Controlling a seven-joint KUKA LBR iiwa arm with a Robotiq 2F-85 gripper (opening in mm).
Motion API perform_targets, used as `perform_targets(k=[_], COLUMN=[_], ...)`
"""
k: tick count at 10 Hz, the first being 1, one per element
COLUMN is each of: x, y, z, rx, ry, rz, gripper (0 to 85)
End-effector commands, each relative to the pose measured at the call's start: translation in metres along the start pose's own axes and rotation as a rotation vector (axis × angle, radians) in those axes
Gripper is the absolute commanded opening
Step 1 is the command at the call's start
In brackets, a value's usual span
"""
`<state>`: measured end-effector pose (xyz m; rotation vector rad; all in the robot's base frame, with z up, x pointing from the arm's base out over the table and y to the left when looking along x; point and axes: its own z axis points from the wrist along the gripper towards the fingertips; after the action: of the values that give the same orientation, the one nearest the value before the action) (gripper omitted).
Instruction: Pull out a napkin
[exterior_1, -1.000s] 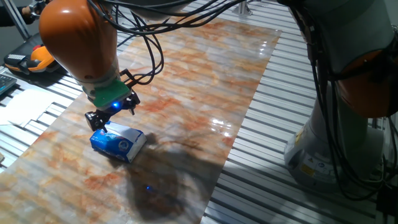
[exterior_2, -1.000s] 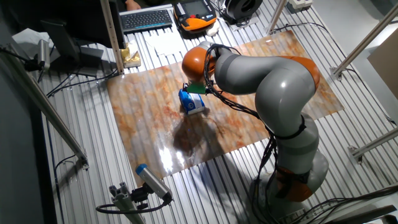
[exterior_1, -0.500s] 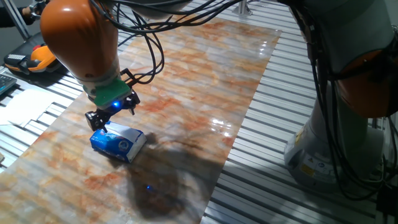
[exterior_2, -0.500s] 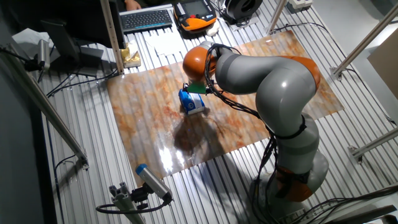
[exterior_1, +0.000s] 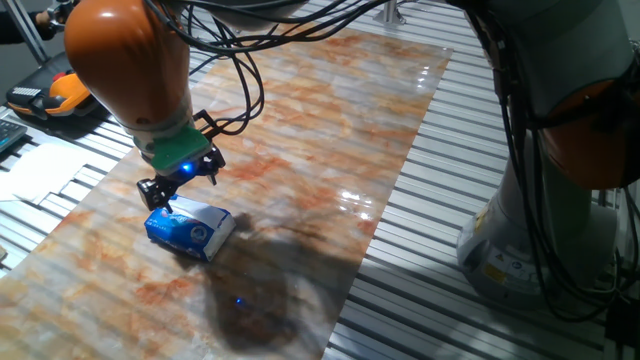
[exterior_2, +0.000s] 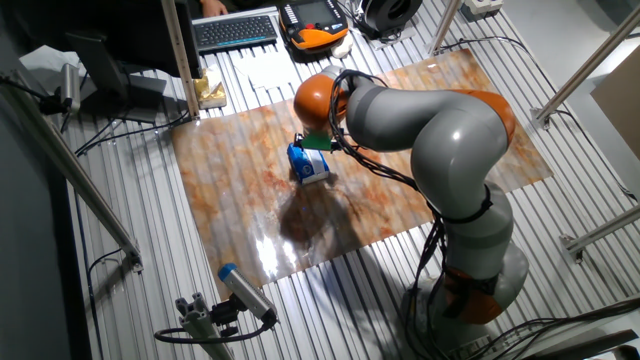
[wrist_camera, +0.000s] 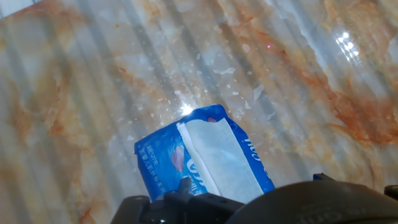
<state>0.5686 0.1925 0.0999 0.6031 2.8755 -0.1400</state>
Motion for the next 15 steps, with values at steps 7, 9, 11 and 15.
perform_targets(k=[7,9,11,15], x=[-0.0001,0.0000,0.0000,0.0000], y=[-0.0001,-0.0001,-0.0001,-0.0001], z=[0.0001,0.0003,0.0003,0.0003], rx=[-0.001,-0.001,0.000,0.001], ry=[0.000,0.000,0.000,0.000], rz=[0.000,0.000,0.000,0.001], gripper=[68.0,68.0,68.0,68.0])
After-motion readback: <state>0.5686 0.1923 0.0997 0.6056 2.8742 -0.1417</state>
